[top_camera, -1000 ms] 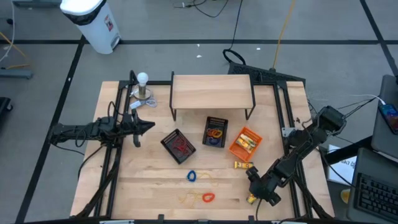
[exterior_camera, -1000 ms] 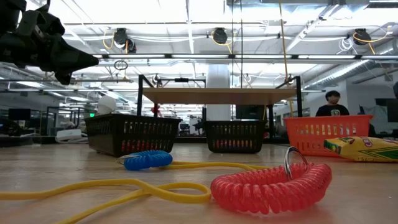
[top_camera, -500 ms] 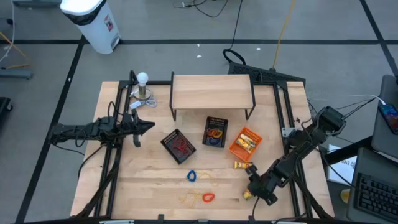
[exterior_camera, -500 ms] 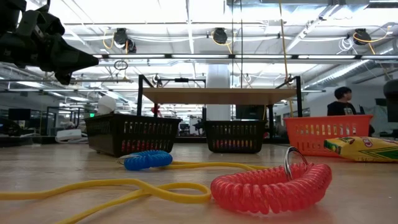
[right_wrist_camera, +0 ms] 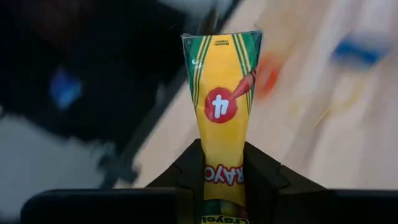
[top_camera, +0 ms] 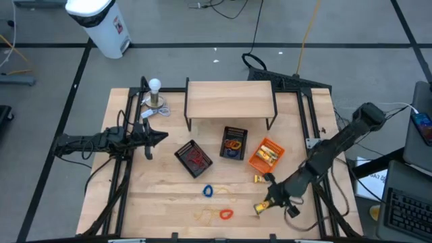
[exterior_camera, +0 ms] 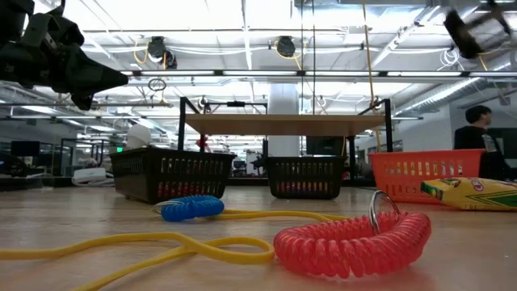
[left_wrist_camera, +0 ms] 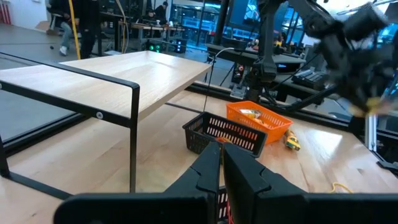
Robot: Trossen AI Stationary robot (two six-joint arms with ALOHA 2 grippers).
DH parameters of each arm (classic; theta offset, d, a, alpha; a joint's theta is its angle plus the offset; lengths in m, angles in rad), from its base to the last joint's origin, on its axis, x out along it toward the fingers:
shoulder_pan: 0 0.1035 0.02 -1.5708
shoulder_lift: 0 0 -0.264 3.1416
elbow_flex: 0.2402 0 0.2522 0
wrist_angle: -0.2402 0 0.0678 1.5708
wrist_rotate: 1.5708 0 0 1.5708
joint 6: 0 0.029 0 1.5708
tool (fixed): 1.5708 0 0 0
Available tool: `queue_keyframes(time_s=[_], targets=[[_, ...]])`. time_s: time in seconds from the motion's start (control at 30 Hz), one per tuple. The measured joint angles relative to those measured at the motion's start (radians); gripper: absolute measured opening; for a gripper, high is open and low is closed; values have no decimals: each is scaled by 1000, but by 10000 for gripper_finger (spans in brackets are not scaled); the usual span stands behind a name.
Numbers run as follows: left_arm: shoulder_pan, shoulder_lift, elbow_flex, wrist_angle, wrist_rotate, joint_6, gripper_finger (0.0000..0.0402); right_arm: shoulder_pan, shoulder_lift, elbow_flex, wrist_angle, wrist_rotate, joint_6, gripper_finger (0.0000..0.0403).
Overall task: Pick & Place Office Desk Supplies
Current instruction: Put the crayon box into the orange bin
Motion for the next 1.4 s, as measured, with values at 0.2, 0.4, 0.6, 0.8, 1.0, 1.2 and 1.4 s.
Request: queue_keyframes(time_s=[0.2,0.4,0.6,0.8,1.0,1.2,1.4], targets=[[0,0,0,0,0,1,24,-73,-212,0,136,11,-131,88],[0,0,0,0,0,3,24,-153,-392,-72,258,-10,-173,62],[0,0,0,0,0,10,24,-270,-577,-191,290,1,-139,79],[0,0,0,0,0,10,24,-370,-725,-363,393,18,-99,72],[0,0,0,0,0,10,24,-431,-861,-530,506,20,-87,67],[0,0,0,0,0,10,24,-492,-961,-657,557,19,-48,75],[0,0,0,0,0,9,24,-517,-1017,-734,604,15,-51,67]])
